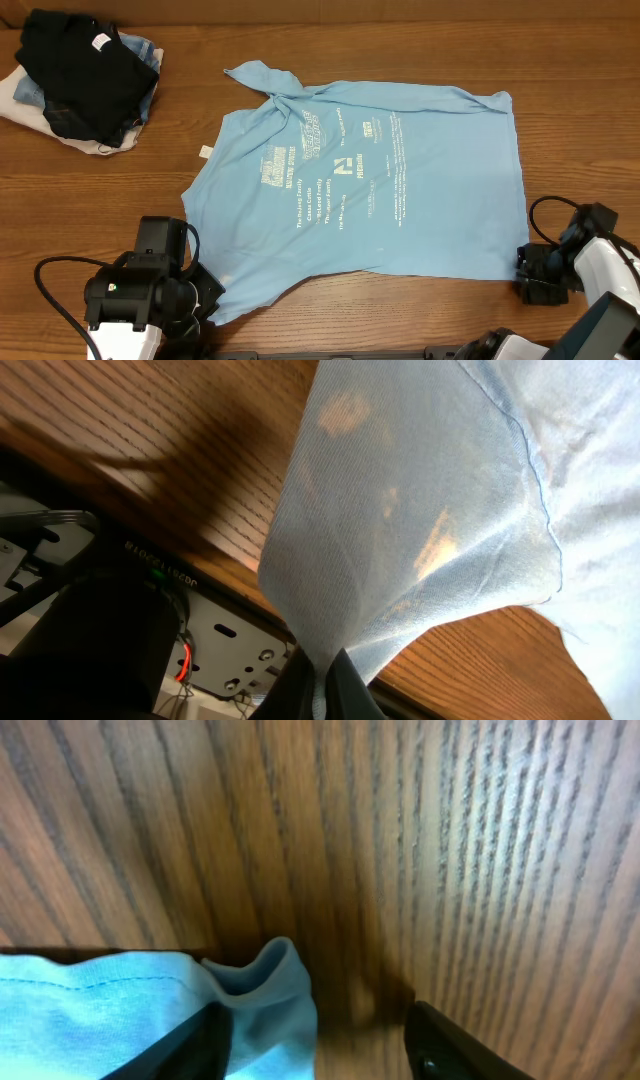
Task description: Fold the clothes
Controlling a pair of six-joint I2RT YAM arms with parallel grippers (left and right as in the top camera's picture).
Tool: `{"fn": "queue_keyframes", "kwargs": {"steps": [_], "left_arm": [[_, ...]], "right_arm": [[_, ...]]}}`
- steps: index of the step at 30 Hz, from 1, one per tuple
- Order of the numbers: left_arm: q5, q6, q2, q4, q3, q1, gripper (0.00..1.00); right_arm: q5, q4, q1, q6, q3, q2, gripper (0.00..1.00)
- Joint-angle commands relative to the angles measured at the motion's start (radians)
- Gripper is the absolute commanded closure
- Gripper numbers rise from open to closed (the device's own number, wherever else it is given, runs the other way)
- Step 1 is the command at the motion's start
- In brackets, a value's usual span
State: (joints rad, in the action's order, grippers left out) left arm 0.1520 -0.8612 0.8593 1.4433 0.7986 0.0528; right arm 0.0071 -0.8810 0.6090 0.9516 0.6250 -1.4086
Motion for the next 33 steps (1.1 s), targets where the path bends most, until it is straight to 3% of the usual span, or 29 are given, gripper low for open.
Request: {"fn": "queue_keyframes", "kwargs": {"steps": [1, 3, 7, 12, 24, 33], "left_arm": [[-0.022, 0.009, -0.006, 0.0, 0.023, 0.007, 0.96], [-0.022, 0.009, -0.006, 0.0, 0.023, 0.007, 0.96], [-0.022, 0.009, -0.006, 0.0, 0.023, 0.007, 0.96], [-0.022, 0.014, -0.007, 0.005, 0.023, 0.007, 0.96], [-0.023, 0.001, -0.007, 0.052, 0.037, 0.007, 0.96], [-0.034, 0.001, -0.007, 0.034, 0.192, 0.007, 0.96]], "right_arm": [[-0.001, 0.031, 0.004, 0.019, -0.051, -0.011, 0.53], [-0.001, 0.031, 0.004, 0.023, -0.053, -0.011, 0.69], [0.001, 0.021, 0.004, 0.027, -0.053, -0.011, 0.91], [0.073, -0.043, 0.004, 0.124, -0.038, -0.011, 0.95], [0.123, -0.325, 0.022, 0.169, 0.119, 0.058, 0.96], [0.15, -0.464, 0.021, 0.174, 0.264, 0.153, 0.96]]}}
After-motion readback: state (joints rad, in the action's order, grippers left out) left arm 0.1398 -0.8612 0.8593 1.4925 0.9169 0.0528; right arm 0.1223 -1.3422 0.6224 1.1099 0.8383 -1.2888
